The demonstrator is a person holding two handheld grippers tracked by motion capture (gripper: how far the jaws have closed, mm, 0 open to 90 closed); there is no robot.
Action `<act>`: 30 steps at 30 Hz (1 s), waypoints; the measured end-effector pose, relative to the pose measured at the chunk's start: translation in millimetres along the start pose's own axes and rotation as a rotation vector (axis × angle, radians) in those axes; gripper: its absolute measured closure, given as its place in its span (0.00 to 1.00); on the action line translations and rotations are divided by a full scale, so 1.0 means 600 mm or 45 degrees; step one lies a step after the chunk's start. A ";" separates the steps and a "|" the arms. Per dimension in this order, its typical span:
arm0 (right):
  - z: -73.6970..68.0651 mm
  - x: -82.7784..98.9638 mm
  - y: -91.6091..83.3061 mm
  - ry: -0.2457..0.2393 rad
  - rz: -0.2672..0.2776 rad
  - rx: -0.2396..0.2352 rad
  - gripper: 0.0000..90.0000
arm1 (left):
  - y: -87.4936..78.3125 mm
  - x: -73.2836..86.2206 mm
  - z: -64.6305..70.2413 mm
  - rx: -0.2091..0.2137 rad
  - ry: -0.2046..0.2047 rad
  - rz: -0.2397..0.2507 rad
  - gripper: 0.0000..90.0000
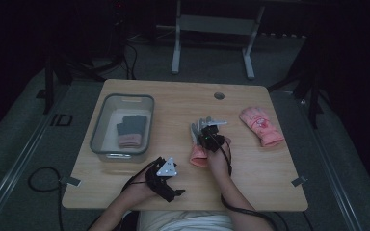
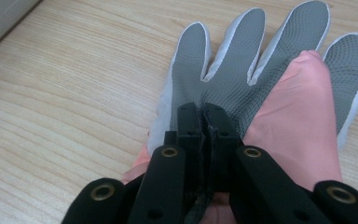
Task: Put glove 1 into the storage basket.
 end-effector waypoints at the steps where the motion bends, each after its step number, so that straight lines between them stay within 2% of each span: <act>1: 0.000 0.000 0.001 -0.006 0.002 -0.006 0.96 | 0.000 0.000 0.000 0.000 -0.003 0.001 0.02; 7: -0.001 -0.004 0.003 -0.013 0.007 -0.034 0.94 | 0.001 0.000 0.000 -0.002 -0.008 0.001 0.02; 11: -0.003 -0.007 -0.001 -0.013 0.023 -0.043 0.87 | 0.000 0.000 0.000 0.002 -0.009 0.004 0.02; 14: -0.005 -0.010 -0.011 -0.011 0.036 -0.061 0.85 | 0.000 0.000 -0.001 0.003 -0.012 0.006 0.02; 15: -0.006 -0.013 -0.018 -0.011 0.057 -0.083 0.84 | 0.000 0.001 -0.001 0.004 -0.015 0.005 0.02; 16: -0.005 -0.021 -0.035 -0.052 0.086 -0.105 0.81 | 0.001 0.001 0.000 0.006 -0.016 0.005 0.02; 17: -0.004 -0.025 -0.044 -0.063 0.106 -0.127 0.80 | 0.001 0.001 0.000 0.006 -0.016 0.005 0.02; 21: 0.003 -0.032 -0.064 -0.092 0.143 -0.125 0.79 | 0.001 0.001 0.001 0.010 -0.014 0.001 0.02; 22: 0.019 -0.042 -0.090 -0.126 0.192 -0.134 0.77 | 0.001 0.001 0.001 0.011 -0.015 0.003 0.02; 24: 0.036 -0.050 -0.111 -0.161 0.230 -0.165 0.74 | 0.001 0.000 0.001 0.012 -0.015 0.006 0.02; 27: 0.059 -0.057 -0.130 -0.184 0.264 -0.158 0.73 | 0.001 0.001 0.000 0.012 -0.009 0.000 0.02; 28: 0.087 -0.063 -0.148 -0.212 0.286 -0.166 0.72 | 0.001 0.000 0.000 0.012 -0.010 0.001 0.02; 30: 0.116 -0.066 -0.160 -0.239 0.297 -0.140 0.72 | 0.001 0.001 0.001 0.014 -0.006 -0.002 0.02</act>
Point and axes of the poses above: each handheld gripper's, and its own axes: y roughly forward along the jaws, x roughly out of its underside, z roughly to its right, the point moved 6 cm from there along y, roughly forward along the jaws, and after that the axes turned 9 degrees about y, right-handed, at the moved point
